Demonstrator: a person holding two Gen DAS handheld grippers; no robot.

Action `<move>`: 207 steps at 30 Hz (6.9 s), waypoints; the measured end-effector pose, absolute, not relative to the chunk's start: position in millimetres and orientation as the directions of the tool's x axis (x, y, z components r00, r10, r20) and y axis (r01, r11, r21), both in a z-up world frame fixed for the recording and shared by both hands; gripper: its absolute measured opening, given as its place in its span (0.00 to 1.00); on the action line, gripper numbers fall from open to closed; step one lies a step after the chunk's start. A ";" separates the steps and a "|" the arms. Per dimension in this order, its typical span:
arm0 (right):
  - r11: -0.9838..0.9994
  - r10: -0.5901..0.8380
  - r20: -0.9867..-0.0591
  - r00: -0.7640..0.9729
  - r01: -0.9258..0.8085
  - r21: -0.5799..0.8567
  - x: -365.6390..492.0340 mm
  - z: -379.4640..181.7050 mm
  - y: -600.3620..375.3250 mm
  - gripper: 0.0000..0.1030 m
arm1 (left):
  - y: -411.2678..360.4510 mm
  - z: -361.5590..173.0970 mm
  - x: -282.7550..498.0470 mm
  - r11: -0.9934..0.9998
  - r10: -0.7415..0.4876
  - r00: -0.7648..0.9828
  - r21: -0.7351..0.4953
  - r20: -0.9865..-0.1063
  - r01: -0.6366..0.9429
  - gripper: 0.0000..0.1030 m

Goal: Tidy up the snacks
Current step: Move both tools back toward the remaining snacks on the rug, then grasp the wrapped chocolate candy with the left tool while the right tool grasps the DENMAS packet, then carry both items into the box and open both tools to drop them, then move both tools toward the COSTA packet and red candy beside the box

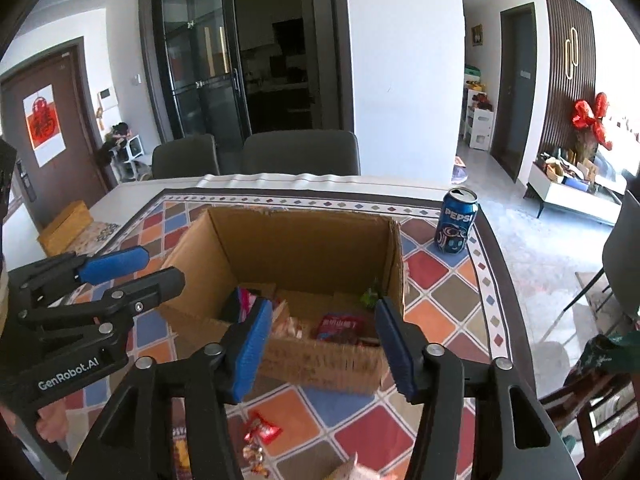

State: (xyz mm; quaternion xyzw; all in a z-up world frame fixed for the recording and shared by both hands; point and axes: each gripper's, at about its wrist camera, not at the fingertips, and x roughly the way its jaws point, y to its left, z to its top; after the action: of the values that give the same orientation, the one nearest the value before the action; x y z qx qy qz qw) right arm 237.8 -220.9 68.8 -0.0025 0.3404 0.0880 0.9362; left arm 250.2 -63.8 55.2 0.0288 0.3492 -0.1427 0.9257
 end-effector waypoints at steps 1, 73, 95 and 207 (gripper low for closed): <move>0.985 0.162 -0.636 0.754 -0.165 0.056 233.9 68.6 -221.4 0.54 | -64.4 55.0 246.9 0.957 -0.248 0.713 -0.049 -0.656 0.287 0.49; 0.963 0.106 -0.908 0.405 -0.269 -0.007 199.8 -90.9 -246.9 0.36 | -105.4 -121.7 216.1 0.941 -0.243 0.324 -0.141 -0.914 0.308 0.26; 0.970 0.159 -0.868 0.471 -0.236 0.049 187.4 -61.7 -242.7 0.31 | -95.5 -77.1 196.5 0.930 -0.297 0.413 -0.163 -0.861 0.328 0.26; 0.861 0.305 -0.813 0.497 -0.508 0.013 216.6 -22.9 -170.3 0.52 | -25.1 -69.8 193.6 0.992 -0.102 0.431 -0.122 -0.896 -0.018 0.54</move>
State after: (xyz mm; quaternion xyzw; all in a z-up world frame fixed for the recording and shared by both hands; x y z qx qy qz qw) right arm 216.6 -170.3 -22.9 -0.1147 0.4422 0.2371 0.8574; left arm 193.6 -25.1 -69.8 -0.0564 0.5326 -0.0250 0.8441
